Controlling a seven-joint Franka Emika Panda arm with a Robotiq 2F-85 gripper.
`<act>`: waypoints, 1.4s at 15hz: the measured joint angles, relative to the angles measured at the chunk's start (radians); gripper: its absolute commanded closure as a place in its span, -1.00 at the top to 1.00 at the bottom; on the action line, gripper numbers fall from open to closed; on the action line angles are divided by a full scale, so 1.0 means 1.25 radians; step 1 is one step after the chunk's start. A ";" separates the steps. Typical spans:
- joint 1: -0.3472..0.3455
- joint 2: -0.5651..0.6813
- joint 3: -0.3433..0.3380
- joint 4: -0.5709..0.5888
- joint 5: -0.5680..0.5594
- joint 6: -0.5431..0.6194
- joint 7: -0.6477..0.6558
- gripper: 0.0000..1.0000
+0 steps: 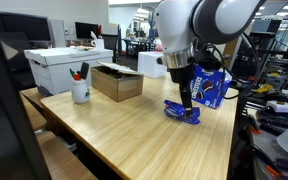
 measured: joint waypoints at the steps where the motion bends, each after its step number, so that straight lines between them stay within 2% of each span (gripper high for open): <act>1: 0.000 0.010 -0.002 0.006 0.000 -0.003 0.000 1.00; 9: 0.000 0.081 -0.010 0.057 0.003 -0.060 -0.001 1.00; 10: 0.001 0.086 -0.011 0.061 0.003 -0.064 -0.001 0.94; 11: 0.001 0.090 -0.011 0.065 0.003 -0.067 -0.001 0.47; 12: 0.001 0.093 -0.011 0.068 0.003 -0.070 -0.001 0.46; 15: 0.001 0.102 -0.012 0.078 0.003 -0.079 -0.001 0.00; 20: 0.001 0.104 -0.014 0.084 0.003 -0.086 -0.001 -0.57; 21: 0.001 0.104 -0.015 0.087 0.003 -0.089 -0.001 -0.79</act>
